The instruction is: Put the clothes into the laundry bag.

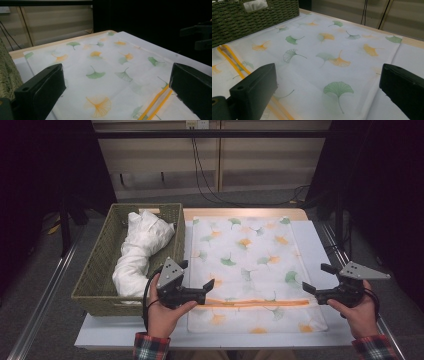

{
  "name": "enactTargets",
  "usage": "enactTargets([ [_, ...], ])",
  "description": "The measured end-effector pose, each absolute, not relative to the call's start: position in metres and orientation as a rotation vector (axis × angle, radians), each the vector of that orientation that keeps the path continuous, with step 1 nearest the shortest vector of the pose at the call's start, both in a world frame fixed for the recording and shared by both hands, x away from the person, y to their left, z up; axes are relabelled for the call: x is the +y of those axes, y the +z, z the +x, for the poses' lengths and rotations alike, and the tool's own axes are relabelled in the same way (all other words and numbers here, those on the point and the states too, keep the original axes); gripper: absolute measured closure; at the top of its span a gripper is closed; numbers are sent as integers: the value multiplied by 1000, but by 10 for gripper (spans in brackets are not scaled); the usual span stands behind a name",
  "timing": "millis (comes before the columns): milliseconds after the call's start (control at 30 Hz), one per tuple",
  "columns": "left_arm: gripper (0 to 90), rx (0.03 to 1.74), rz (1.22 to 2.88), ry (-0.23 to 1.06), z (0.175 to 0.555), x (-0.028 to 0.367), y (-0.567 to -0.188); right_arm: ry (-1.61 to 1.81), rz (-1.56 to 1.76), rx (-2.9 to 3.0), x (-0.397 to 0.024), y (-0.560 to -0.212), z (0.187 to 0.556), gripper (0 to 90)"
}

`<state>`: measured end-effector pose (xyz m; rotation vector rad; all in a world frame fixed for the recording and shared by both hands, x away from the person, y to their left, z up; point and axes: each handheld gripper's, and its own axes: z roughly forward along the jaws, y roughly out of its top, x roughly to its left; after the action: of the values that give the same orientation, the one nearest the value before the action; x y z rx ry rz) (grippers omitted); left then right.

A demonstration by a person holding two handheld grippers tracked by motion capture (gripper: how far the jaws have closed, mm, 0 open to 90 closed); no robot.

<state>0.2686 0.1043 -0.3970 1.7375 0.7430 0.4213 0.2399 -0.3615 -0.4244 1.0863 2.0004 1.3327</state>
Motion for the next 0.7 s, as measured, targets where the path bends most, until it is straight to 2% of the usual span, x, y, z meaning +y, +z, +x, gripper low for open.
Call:
enactTargets([
  [700,0,745,1793,407,266,93,-411,1307,1050,2116,-322,-436,256,14],
])
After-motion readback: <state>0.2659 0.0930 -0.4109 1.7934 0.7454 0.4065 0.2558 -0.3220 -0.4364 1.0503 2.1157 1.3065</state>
